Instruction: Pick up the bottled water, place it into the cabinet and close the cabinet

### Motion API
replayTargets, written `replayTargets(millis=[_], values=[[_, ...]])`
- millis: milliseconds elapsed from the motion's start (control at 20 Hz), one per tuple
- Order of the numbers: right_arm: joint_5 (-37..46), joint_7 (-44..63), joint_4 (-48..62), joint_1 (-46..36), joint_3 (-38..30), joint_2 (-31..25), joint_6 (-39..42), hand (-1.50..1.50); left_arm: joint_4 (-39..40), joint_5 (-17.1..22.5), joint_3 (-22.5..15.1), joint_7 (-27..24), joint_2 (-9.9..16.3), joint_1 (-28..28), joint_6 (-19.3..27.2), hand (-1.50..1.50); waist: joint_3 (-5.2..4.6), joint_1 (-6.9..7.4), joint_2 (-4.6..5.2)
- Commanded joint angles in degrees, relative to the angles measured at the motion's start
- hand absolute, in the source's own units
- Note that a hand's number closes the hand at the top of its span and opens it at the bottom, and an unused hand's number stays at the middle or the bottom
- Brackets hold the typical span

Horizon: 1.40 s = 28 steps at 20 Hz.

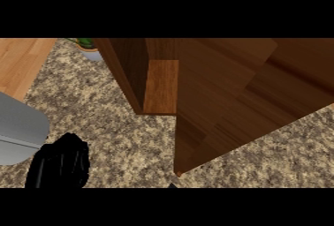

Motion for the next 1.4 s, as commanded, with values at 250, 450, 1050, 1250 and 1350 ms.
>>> replayTargets(millis=[250,450,1050,1250,1350], values=[[3.9,3.6,11.4,-17.5,1.8,7.1,-12.3,1.5,-1.9,3.8,6.1,-1.8,4.6,6.2,-6.5,1.5,-0.1,1.31,0.13],[-0.1,4.5,15.4,-21.3,-5.1,7.1,-14.8,1.5,-3.7,5.9,9.2,-2.1,7.5,9.5,-9.7,1.5,-0.06,2.14,0.39],[-25.3,-11.4,48.8,-36.0,-25.8,7.6,-7.6,1.5,-1.0,6.7,12.7,-2.2,8.3,9.9,-14.5,1.5,0.12,1.01,0.86],[-28.6,-16.5,59.2,-39.5,-34.8,5.2,2.4,1.5,-3.3,6.6,13.9,-3.8,8.6,14.4,-17.0,1.5,0.15,1.01,0.71],[-27.2,-20.0,65.7,-41.1,-35.6,5.3,4.0,1.5,-2.8,6.3,13.8,-2.0,7.9,11.7,-15.5,1.5,0.14,0.69,0.81]])
